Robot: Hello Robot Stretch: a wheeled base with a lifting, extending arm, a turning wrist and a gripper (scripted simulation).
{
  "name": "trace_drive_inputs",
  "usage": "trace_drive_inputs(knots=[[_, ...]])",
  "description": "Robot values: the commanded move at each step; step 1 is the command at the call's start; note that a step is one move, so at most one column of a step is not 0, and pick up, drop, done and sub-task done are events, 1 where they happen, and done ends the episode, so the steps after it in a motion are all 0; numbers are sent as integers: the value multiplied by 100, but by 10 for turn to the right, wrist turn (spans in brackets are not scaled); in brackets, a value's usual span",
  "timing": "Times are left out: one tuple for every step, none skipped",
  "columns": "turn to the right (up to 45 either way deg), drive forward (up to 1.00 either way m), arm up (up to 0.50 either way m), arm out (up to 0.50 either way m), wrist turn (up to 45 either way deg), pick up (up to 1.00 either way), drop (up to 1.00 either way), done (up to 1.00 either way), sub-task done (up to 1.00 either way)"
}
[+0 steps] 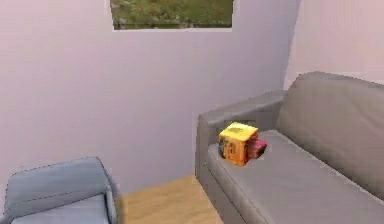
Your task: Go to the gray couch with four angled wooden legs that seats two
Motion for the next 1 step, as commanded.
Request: trace_drive_inputs(knots=[[0, 25, 0, 0, 0, 0, 0, 0, 0]])
